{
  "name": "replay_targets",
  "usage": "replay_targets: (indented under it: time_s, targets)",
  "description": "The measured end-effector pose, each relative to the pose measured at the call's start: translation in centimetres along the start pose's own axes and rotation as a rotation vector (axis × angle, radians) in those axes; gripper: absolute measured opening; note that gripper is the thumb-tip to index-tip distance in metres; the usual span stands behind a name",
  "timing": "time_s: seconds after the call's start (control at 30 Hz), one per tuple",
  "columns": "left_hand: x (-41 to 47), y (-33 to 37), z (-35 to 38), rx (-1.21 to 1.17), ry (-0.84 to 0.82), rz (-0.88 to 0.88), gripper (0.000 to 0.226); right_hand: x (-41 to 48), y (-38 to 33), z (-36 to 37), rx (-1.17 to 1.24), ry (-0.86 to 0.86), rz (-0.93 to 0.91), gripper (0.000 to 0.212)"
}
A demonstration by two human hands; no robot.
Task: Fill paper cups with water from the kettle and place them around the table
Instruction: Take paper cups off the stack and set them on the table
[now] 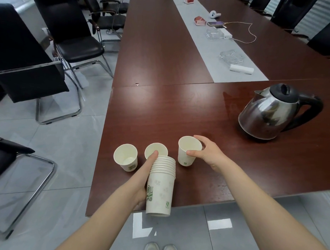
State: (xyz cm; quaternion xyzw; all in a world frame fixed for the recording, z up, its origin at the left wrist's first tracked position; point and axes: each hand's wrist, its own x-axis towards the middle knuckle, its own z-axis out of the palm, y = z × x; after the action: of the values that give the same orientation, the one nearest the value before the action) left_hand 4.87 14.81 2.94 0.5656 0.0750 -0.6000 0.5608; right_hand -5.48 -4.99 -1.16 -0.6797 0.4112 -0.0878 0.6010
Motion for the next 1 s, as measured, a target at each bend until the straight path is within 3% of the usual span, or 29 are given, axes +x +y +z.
replay_targets:
  time_s: [0.53,0.8,1.0]
  targets:
    - [0.8,-0.9,0.5,0.005,-0.020,-0.016,0.052,0.1,0.9,-0.5,-0.268,-0.189,-0.017,0.085]
    - [1.1,-0.8,0.9,0.014,-0.050,-0.013,0.054,0.0,0.6,-0.4,-0.302,-0.222,-0.005,0.081]
    - [1.4,-0.6,1.3,0.025,-0.082,-0.018,0.057,-0.7,0.2,-0.4,-0.348,-0.212,0.028,0.089]
